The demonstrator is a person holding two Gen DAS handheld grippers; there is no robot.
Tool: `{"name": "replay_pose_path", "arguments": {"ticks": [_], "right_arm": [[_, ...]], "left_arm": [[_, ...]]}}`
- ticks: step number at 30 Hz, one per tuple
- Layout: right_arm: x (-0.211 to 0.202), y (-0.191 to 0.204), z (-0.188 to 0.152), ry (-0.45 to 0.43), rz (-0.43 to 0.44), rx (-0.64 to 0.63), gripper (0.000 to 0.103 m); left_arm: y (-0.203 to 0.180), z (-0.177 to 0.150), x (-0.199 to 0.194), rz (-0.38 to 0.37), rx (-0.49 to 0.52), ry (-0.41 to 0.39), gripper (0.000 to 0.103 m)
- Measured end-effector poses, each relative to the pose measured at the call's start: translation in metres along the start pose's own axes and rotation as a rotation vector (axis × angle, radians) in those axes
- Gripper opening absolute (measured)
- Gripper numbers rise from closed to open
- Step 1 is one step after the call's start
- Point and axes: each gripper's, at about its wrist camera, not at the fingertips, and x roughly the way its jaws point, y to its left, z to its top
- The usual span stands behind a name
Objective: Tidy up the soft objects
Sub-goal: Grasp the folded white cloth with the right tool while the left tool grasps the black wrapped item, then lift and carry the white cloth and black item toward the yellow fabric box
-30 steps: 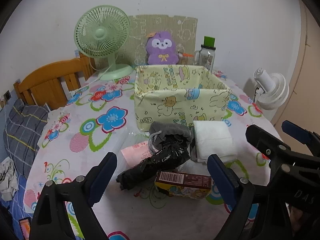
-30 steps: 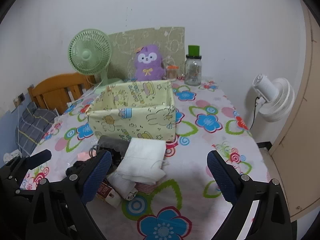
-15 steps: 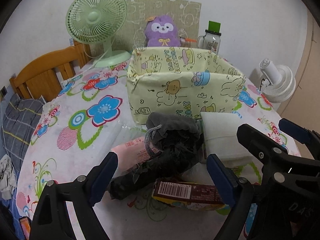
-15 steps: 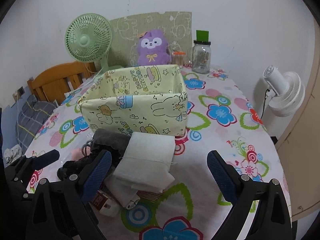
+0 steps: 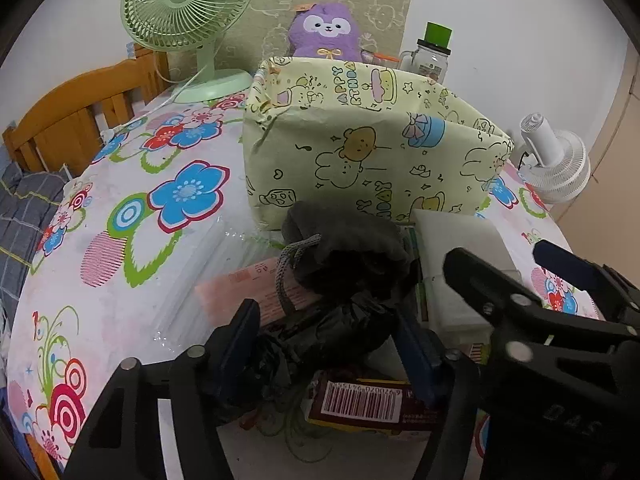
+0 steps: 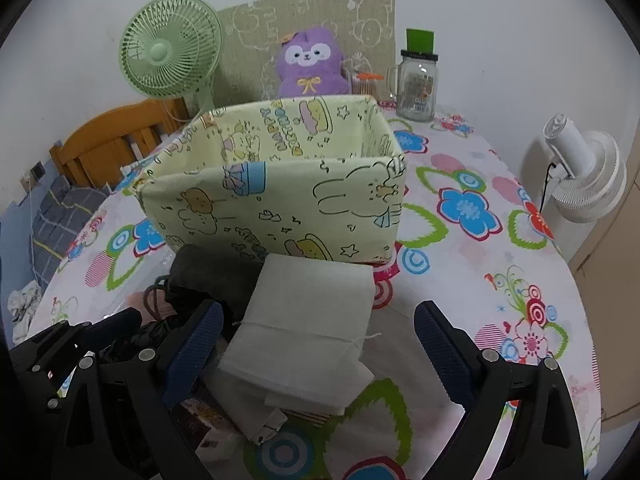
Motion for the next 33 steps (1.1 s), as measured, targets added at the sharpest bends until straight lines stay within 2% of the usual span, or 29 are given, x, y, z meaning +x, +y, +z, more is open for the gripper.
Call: {"name": "replay_pose_path", "arguments": {"ticks": [5, 9, 12, 19, 25, 33], "right_arm": [[0.01, 0.002, -0.001, 0.026, 0.0, 0.013, 0.098], [0.018, 0.002, -0.001, 0.055, -0.001, 0.026, 0.097], [0.024, 0.001, -0.002, 0.083, 0.0, 0.049, 0.07], [0.019, 0.0, -0.002, 0.072, 0.002, 0.073, 0.05], [0.008, 0.0, -0.002, 0.047, 0.016, 0.088, 0.044], [-0.009, 0.001, 0.0, 0.006, 0.027, 0.092, 0.044]], "left_arm": [[-0.001, 0.0, 0.0, -0.014, 0.006, 0.001, 0.056], [-0.003, -0.001, 0.001, -0.017, 0.019, 0.0, 0.054], [-0.004, -0.001, 0.002, -0.019, 0.022, 0.002, 0.052], [-0.004, 0.001, -0.001, -0.038, 0.014, 0.0, 0.043], [-0.008, 0.002, -0.008, -0.033, 0.028, -0.024, 0.031], [-0.011, 0.006, -0.022, -0.029, 0.045, -0.077, 0.022]]}}
